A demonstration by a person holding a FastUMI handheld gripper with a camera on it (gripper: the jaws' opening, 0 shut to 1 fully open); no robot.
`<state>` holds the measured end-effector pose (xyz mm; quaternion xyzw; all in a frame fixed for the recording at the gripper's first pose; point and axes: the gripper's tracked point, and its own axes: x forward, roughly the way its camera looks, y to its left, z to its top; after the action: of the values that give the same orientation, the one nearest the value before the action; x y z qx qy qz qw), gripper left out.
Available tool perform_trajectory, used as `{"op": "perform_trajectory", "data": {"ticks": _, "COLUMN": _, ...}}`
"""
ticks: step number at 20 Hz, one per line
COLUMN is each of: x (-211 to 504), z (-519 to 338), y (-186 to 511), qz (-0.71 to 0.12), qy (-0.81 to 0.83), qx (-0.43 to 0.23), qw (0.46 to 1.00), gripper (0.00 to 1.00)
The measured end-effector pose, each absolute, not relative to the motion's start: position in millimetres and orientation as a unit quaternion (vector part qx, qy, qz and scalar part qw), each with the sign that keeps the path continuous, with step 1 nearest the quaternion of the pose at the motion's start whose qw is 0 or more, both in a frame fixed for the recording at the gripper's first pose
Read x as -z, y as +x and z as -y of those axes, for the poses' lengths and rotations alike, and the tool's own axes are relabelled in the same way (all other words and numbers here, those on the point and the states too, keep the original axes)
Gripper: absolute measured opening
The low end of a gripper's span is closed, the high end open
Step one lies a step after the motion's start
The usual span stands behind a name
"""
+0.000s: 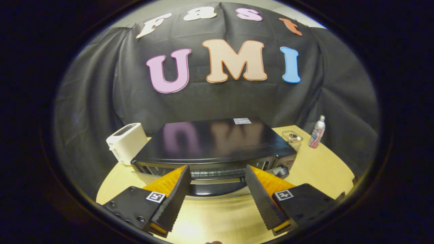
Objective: Open the toaster oven, put the food inside, and close the toaster oven door.
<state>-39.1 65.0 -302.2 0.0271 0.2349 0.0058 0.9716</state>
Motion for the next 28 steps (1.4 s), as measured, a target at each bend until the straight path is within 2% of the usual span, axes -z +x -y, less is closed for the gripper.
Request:
{"op": "perform_trajectory", "data": {"ticks": 10, "x": 326.5, "z": -56.1, "y": -107.3, "qz": -0.275, "qy": 0.022, "qx": -0.005, "qw": 0.961, "gripper": 1.0}}
{"op": "perform_trajectory", "data": {"ticks": 19, "x": 355.4, "z": -49.8, "y": -137.6, "qz": -0.321, "qy": 0.008, "qx": 0.003, "qw": 0.947, "gripper": 1.0}}
{"op": "perform_trajectory", "data": {"ticks": 28, "x": 417.0, "z": -50.6, "y": -168.2, "qz": -0.395, "qy": -0.018, "qx": -0.013, "qw": 0.918, "gripper": 1.0}}
